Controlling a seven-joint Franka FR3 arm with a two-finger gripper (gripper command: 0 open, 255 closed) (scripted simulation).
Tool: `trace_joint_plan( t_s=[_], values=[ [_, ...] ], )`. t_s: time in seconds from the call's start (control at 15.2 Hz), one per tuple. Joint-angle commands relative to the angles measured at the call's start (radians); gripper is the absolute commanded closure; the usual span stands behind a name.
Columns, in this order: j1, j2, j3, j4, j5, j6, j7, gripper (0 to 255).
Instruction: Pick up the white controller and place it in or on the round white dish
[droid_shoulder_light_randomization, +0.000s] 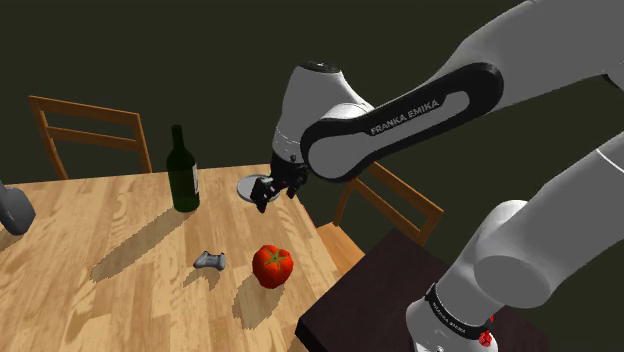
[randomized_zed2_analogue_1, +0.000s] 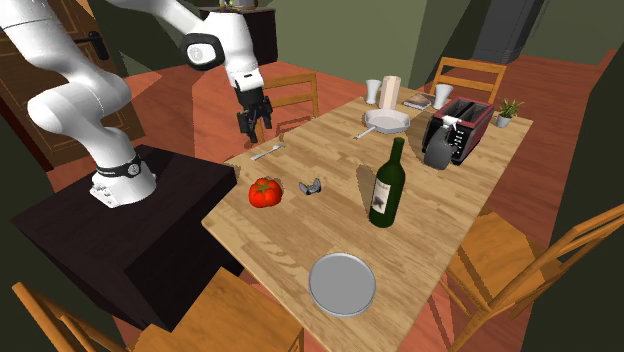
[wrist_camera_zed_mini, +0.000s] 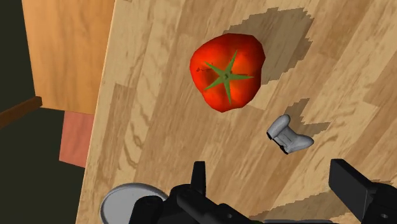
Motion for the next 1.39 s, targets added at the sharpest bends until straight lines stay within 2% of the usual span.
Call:
trace_joint_plan(
  t_s=[0.0,0.2,0.4,0.59,0.79,1.12,1.32],
  values=[
    [-0.008,0.079,0.027,0.017,-0.044,0.06,0.044,0],
    [-0.018,0.208,0.056,0.057,-0.149,0.136,0.134,0],
    [-0.005,0.342,0.055,0.111,-0.286,0.193,0.244,0],
    [0.042,0.472,0.019,0.179,-0.419,0.233,0.35,0],
    [0.108,0.595,-0.036,0.259,-0.519,0.261,0.432,0],
    [0.215,0.789,-0.116,0.411,-0.621,0.291,0.515,0],
    [0.231,0.824,-0.134,0.431,-0.635,0.306,0.527,0]
  ],
)
